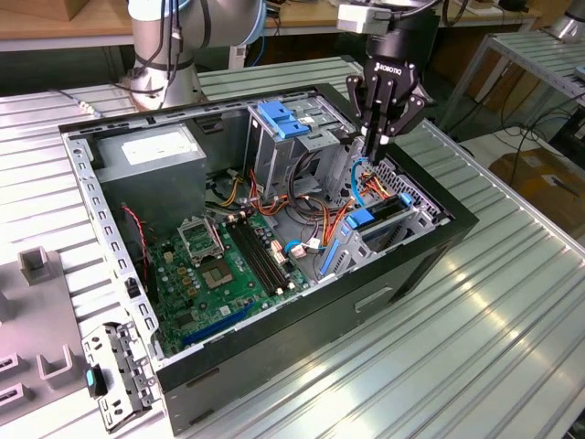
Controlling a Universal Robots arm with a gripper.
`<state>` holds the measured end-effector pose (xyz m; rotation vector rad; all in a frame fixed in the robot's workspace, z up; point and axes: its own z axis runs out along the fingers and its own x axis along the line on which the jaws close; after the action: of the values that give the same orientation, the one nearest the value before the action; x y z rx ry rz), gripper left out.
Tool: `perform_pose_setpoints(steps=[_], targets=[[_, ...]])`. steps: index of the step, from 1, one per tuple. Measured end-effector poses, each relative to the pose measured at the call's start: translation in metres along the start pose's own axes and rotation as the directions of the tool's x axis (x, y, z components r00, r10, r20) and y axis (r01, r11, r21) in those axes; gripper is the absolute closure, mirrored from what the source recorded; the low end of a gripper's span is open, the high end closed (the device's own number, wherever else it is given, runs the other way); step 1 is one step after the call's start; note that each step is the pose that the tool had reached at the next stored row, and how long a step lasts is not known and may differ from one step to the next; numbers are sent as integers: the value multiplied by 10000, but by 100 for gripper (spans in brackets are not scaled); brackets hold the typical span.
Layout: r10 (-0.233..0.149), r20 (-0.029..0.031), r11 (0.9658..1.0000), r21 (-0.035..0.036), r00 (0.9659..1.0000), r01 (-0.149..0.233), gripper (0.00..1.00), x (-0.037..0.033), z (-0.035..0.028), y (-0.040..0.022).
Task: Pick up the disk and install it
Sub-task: 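Insert the second disk wire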
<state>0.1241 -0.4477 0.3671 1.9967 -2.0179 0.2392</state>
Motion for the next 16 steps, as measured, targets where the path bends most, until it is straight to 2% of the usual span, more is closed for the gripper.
perform_pose_setpoints(steps=[3, 4, 5, 6, 12, 15, 16], targets=[[2, -19, 10000, 0, 10000, -2, 77, 0, 1, 0], [3, -23, 10000, 0, 10000, -3, 84, 0, 1, 0], [3, -30, 10000, 0, 10000, -3, 84, 0, 1, 0], [5, -41, 10000, 0, 10000, -5, 89, 0, 1, 0], [11, -109, 10000, 0, 9999, -11, 89, 0, 2, 0], [23, -250, 10000, -1, 9997, -23, 89, 0, 3, 0], [35, -382, 10000, -1, 9993, -35, 82, -1, 9, -1]])
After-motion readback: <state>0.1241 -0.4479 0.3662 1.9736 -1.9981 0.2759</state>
